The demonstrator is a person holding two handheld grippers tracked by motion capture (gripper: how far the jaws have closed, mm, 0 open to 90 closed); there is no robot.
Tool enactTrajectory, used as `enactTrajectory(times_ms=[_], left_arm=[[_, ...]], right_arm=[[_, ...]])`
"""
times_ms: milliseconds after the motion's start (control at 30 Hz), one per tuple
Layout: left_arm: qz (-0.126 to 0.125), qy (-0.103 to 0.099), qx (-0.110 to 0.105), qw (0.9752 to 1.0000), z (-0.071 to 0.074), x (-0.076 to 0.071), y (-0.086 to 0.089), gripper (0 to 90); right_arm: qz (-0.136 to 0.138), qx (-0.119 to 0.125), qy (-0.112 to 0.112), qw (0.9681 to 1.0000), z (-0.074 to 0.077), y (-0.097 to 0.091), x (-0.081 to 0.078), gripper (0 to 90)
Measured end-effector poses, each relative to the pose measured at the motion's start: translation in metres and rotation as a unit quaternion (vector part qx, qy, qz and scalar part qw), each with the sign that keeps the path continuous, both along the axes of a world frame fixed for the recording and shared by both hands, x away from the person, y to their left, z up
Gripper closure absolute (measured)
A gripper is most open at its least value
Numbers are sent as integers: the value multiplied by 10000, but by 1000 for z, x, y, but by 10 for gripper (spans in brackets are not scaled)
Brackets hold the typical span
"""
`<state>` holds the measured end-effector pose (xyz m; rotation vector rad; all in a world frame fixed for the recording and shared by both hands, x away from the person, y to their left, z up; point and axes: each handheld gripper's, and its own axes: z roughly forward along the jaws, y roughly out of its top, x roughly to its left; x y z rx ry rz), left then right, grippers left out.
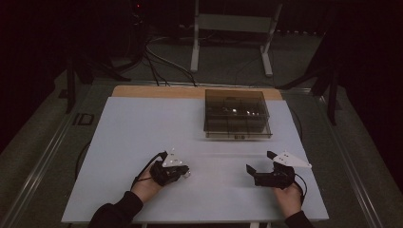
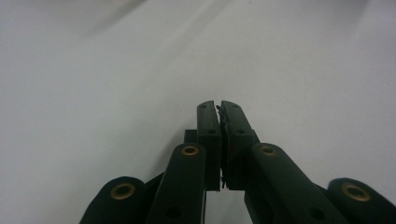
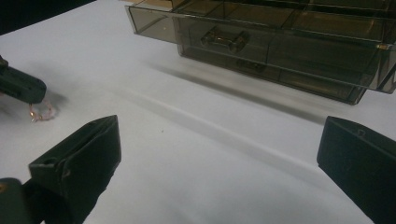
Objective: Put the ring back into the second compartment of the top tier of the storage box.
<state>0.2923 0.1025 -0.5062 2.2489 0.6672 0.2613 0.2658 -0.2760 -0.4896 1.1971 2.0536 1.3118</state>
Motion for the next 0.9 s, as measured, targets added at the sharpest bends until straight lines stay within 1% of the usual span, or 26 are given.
enactTrajectory(times_ms=[200, 233, 467, 533, 600, 667, 767, 800, 833, 867, 900], left_arm=[[28, -20, -88, 10000, 8, 3, 2, 876], [46, -5, -137, 9999, 11, 4, 2, 876], [13, -4, -219, 9998, 18, 8, 0, 876], [-44, -34, -204, 9998, 20, 9, -3, 875], [-47, -29, -215, 9998, 21, 10, -4, 876], [-101, -24, -226, 9997, 23, 12, -5, 876], [-142, -57, -274, 9995, 27, 14, -8, 875], [-207, -86, -367, 9991, 31, 15, -9, 876], [-207, -86, -367, 9991, 31, 15, -9, 876], [-275, -177, -383, 9987, 35, 16, -12, 875], [-275, -177, -383, 9987, 35, 16, -12, 876]], right_arm=[[3, 16, -8, 10000, 1, 0, -1, 1], [-2, 3, -12, 10000, 0, 0, 0, 1], [-1, 6, -20, 10000, 0, 0, 0, 1], [-7, 23, -19, 10000, 0, 0, 0, 1], [-3, 29, -7, 10000, 0, 0, 0, 1], [0, 25, -7, 10000, 0, 0, 0, 1], [29, 52, -17, 10000, 0, 0, -1, 1], [49, 56, -56, 10000, 1, 0, -1, 1], [60, 59, -70, 9999, 1, 0, -1, 1], [60, 63, -82, 9999, 1, 0, -2, 1], [60, 63, -82, 9999, 1, 0, -2, 1]])
